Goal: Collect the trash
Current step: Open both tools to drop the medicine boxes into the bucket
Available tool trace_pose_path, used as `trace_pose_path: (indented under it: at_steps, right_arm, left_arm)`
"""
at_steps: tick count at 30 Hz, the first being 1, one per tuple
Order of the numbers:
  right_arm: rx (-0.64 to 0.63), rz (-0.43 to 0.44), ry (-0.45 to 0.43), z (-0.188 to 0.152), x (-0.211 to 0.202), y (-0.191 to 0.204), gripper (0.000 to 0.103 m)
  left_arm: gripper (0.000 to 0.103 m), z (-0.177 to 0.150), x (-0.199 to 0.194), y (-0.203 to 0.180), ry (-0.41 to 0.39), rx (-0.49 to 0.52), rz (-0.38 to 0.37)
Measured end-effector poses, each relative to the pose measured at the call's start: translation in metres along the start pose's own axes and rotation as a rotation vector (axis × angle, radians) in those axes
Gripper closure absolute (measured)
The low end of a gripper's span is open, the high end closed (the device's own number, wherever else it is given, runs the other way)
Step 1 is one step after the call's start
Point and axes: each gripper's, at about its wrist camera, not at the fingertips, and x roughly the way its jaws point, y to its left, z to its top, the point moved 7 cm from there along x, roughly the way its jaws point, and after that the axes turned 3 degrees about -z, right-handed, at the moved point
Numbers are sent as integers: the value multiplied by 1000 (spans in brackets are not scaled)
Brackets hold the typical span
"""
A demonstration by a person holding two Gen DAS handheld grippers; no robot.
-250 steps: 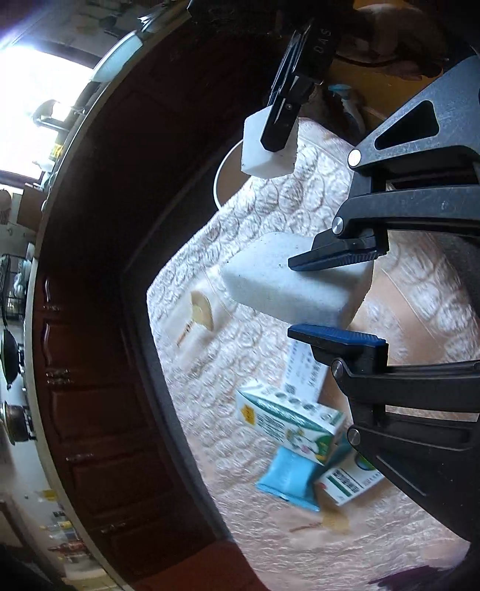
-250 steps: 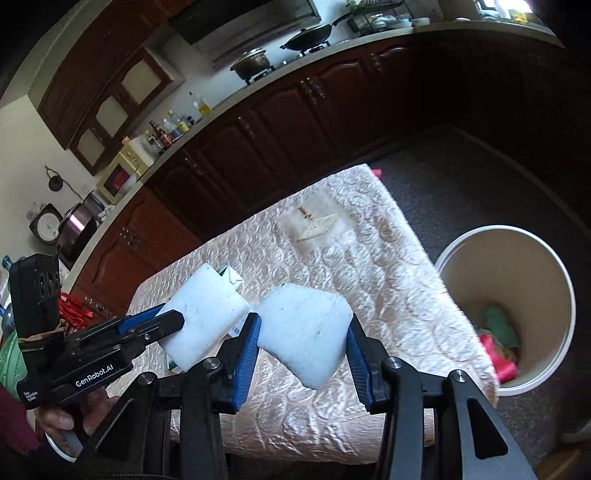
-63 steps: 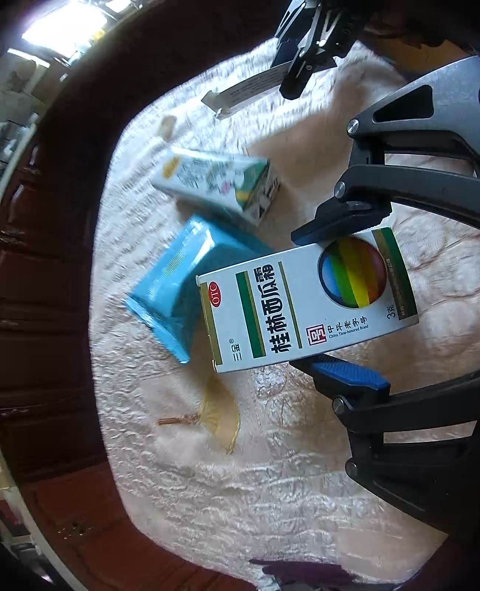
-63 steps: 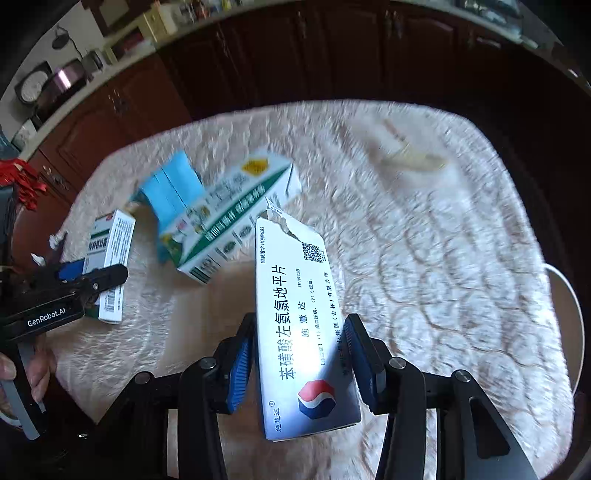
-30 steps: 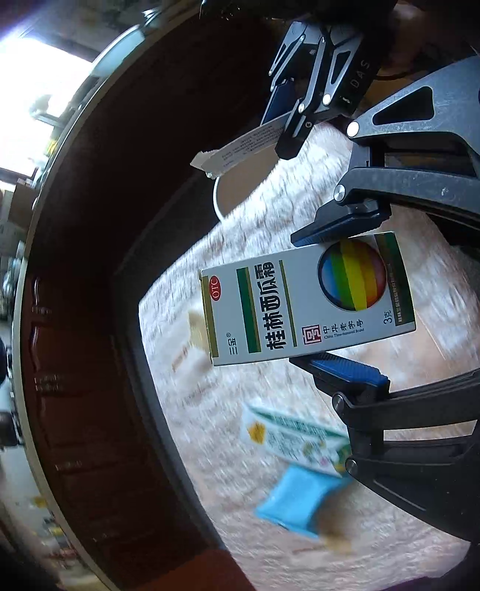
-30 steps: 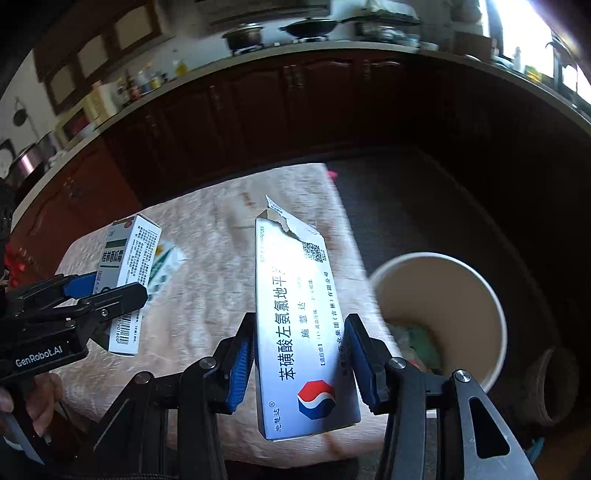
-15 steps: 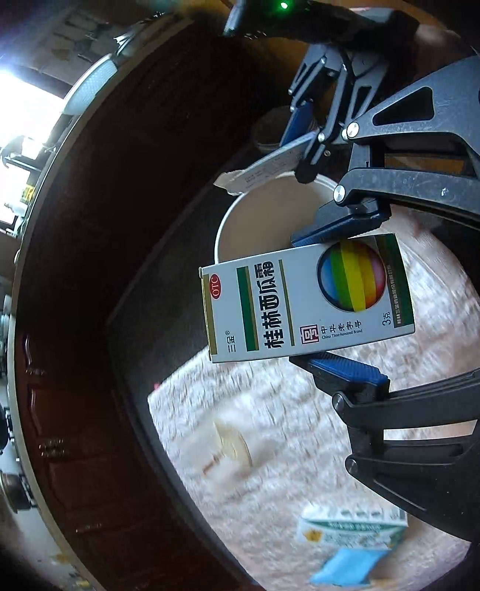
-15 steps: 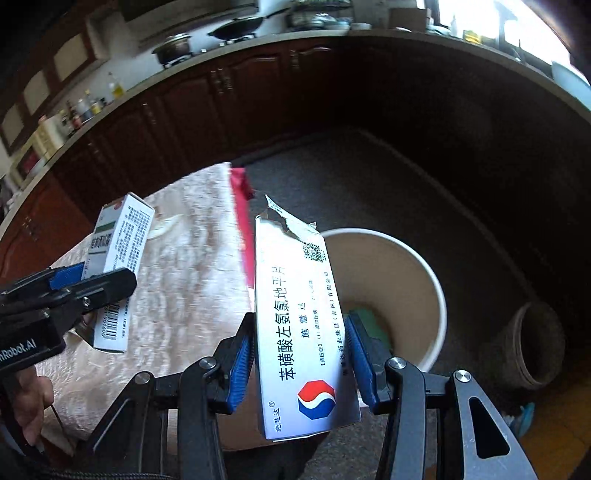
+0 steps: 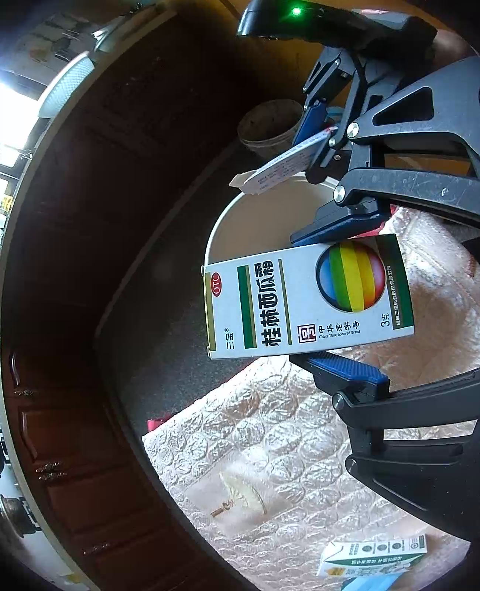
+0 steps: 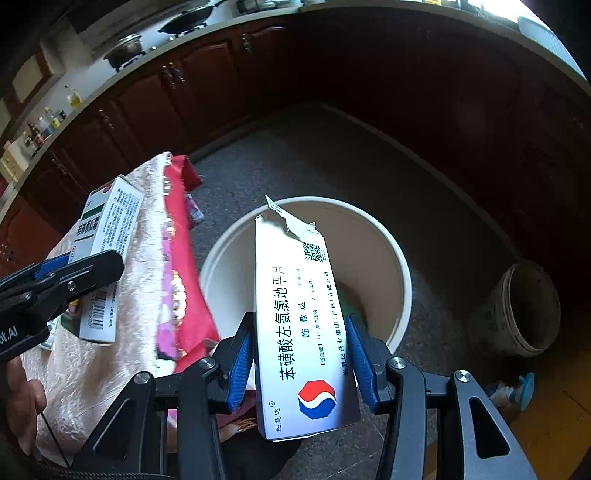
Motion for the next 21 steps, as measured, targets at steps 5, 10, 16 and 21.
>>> trace_pose_path:
  at_steps: [5,10,16,21]
  right_arm:
    - [50,-12,10,5,12,-6,54]
    - [74,-33,11,3,13,-10,39]
    - [102,-22,11,-2,10,-12,35]
    - [106,-18,11,-5,8,-13,35]
  left_arm:
    - [49,2,8,-6,7,-12,-10]
    - [45,4,9,-3,2,-33,-39]
    - [37,3,7,0,0,-31,-56]
    - [37,-4,4,0,4,-34,-52]
